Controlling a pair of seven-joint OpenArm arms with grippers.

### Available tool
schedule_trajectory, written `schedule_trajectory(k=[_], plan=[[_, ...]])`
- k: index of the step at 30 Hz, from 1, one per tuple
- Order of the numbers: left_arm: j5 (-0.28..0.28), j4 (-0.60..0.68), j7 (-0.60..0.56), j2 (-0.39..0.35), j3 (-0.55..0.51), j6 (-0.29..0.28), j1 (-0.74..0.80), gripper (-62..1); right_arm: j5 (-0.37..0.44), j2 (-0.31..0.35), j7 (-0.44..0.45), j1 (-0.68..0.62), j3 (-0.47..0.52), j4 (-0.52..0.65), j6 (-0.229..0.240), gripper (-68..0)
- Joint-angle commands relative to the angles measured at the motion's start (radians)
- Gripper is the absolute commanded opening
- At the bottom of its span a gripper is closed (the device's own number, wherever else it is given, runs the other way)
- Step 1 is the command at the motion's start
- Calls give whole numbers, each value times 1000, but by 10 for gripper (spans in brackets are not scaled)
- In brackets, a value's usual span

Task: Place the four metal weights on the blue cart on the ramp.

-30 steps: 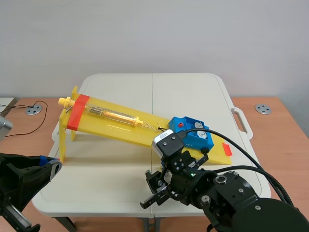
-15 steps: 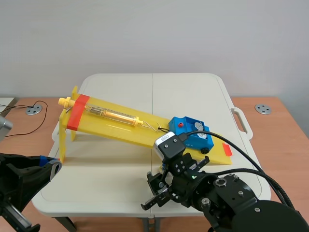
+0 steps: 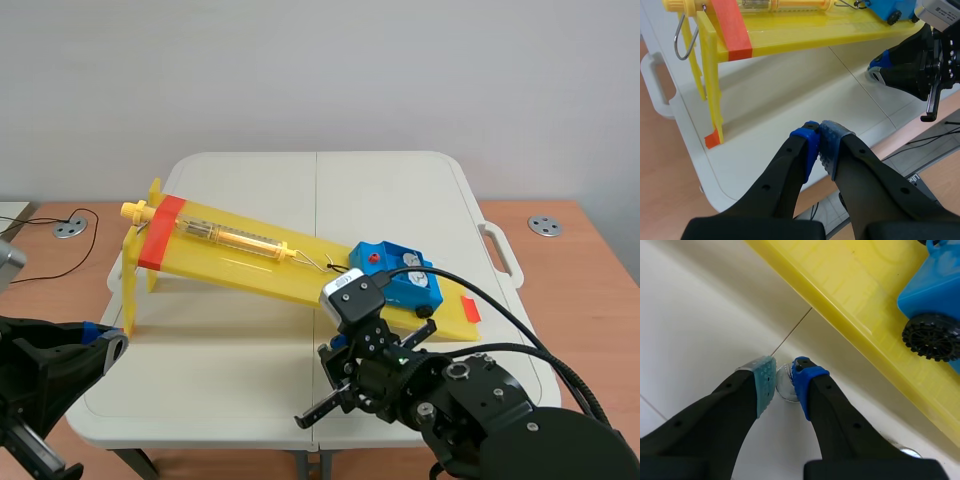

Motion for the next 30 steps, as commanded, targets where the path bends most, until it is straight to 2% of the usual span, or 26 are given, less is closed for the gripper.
schedule_trajectory(k=[1, 6, 11, 15, 22, 30], plan=[[-77, 71, -96, 0, -17, -36, -19, -582, 37, -18, 32, 90, -10, 21, -23, -605], [-77, 71, -96, 0, -17, -36, -19, -582, 37, -13, 3, 90, -10, 21, -22, -668], [-77, 71, -96, 0, -17, -36, -19, -582, 37, -10, 3, 90, -10, 24, -21, -669], [-77, 71, -96, 0, -17, -36, -19, -582, 39, 10, 0, 73, -10, 66, 10, -669], [-77, 71, -96, 0, -17, -36, -19, -582, 53, 125, 0, -43, -10, 246, 17, -669], [-77, 71, -96, 0, -17, -36, -19, -582, 137, 270, -1, -238, 16, 500, 16, -669]])
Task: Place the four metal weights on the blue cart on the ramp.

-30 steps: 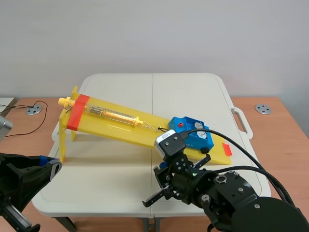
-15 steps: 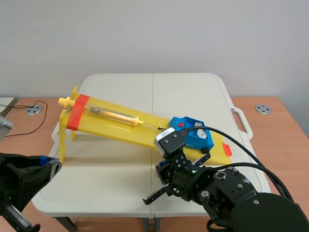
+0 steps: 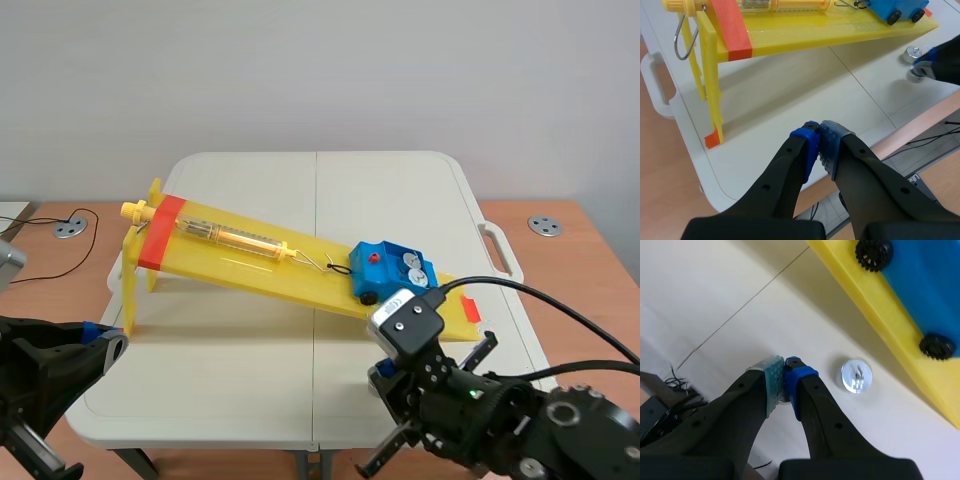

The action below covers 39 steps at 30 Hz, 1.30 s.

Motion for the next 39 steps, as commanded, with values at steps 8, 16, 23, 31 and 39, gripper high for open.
schedule_trajectory(k=[8, 16, 23, 31, 39], plan=[[-77, 71, -95, 0, -17, -36, -20, -582, 212, 85, 83, -168, 140, 325, 10, -669], [-77, 71, -96, 0, -17, -36, -20, -582, 370, 85, 29, -267, 317, 478, 79, -669], [-77, 71, -95, 0, -17, -36, -20, -582, 519, 82, 23, -279, 457, 510, 87, -669], [-77, 71, -95, 0, -17, -36, -20, -582, 596, 30, -5, -186, 493, 506, 83, -669], [-77, 71, -96, 0, -17, -36, -20, -582, 595, -70, -30, -36, 491, 422, 83, -669]])
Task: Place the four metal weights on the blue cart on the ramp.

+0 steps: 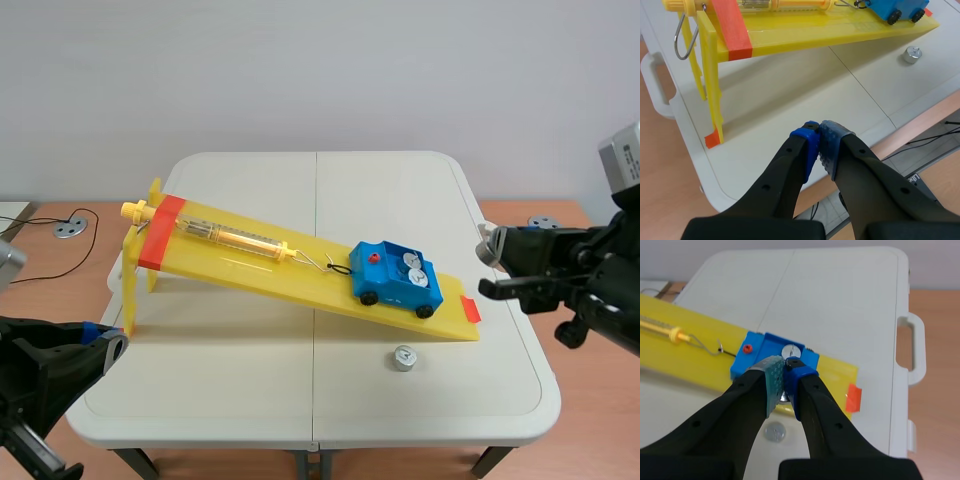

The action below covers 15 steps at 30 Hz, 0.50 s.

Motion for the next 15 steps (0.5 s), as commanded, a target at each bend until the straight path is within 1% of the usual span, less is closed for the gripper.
schedule_trajectory(k=[1, 5, 9, 15], plan=[[-77, 71, -96, 0, -17, -35, -20, -582, 68, -13, 125, 107, -9, 18, 15, -669], [-77, 71, -96, 0, -17, -35, -20, -582, 68, -55, 125, 179, -10, -52, 16, -669], [-77, 71, -96, 0, -17, -35, -20, -582, 68, -83, 125, 247, -12, -128, 16, -669], [-77, 71, -96, 0, -17, -36, -20, -582, 68, -95, 126, 335, -60, -228, 16, -669]])
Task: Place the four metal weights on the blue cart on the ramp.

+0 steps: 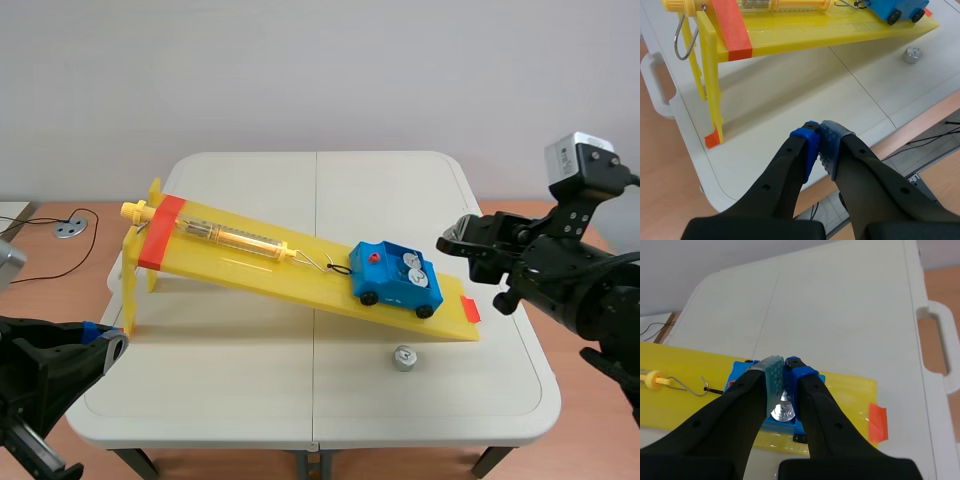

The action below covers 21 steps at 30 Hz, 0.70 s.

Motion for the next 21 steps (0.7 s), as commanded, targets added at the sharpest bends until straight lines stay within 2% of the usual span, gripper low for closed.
schedule_trajectory(k=[1, 8, 21], plan=[[-77, 71, -96, 0, -17, -36, -20, -582, 68, 19, 128, 101, -33, 60, 20, -669], [-77, 71, -96, 0, -17, -36, -20, -582, 69, -30, 131, 172, -46, -21, 31, -669], [-77, 71, -96, 0, -17, -36, -20, -582, 72, -77, 132, 263, -69, -157, 31, -669]])
